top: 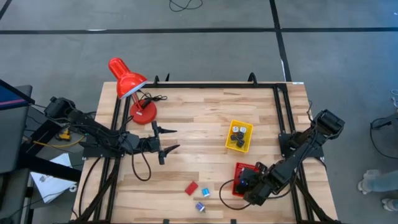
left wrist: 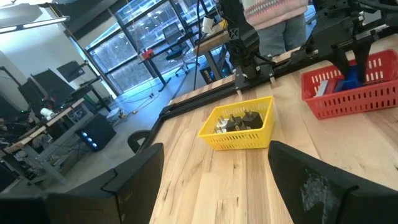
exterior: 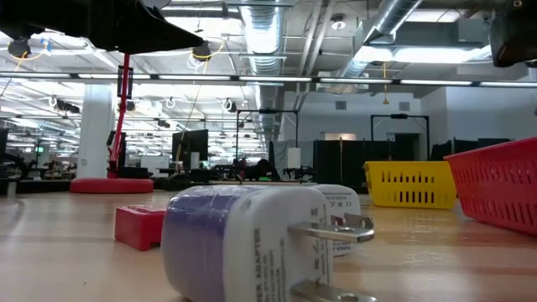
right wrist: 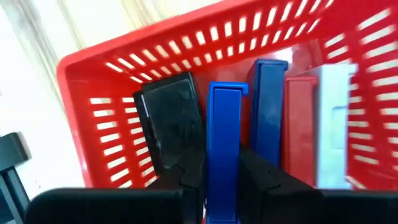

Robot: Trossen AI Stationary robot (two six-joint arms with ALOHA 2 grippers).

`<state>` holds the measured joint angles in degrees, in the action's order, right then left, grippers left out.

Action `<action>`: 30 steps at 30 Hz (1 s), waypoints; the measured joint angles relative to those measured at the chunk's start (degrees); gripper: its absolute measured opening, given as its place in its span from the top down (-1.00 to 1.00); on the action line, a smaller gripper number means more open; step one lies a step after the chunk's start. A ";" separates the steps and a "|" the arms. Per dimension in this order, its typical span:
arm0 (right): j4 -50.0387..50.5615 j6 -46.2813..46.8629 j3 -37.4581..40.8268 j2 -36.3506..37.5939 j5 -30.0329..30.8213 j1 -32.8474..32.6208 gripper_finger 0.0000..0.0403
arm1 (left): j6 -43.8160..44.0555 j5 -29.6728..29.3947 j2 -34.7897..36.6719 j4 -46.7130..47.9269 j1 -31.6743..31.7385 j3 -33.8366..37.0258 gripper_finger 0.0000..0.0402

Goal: Pick & Place Office items
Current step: Put the blue digital timer into the red bin

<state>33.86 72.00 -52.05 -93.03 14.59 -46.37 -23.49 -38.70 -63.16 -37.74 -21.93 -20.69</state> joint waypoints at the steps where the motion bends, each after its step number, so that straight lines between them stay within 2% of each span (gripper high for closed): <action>1: 1.18 -0.21 -0.65 -0.03 0.08 0.01 0.76 | 0.00 0.00 0.00 0.00 0.00 0.00 -0.40; 7: 6.23 -2.13 -2.82 -0.05 0.26 0.28 0.76 | 0.00 0.00 0.00 0.00 0.00 0.00 -0.40; 19: 6.17 -4.97 -3.10 -6.61 -0.81 0.48 0.75 | 0.00 0.00 0.00 0.02 0.00 0.00 -0.40; 30: 6.16 -4.51 -2.75 -3.28 -1.61 0.25 0.60 | 0.00 0.00 -0.02 -0.02 0.00 0.00 -0.40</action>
<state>40.02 67.49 -54.81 -96.31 12.98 -46.12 -23.49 -38.70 -63.18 -37.76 -21.93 -20.69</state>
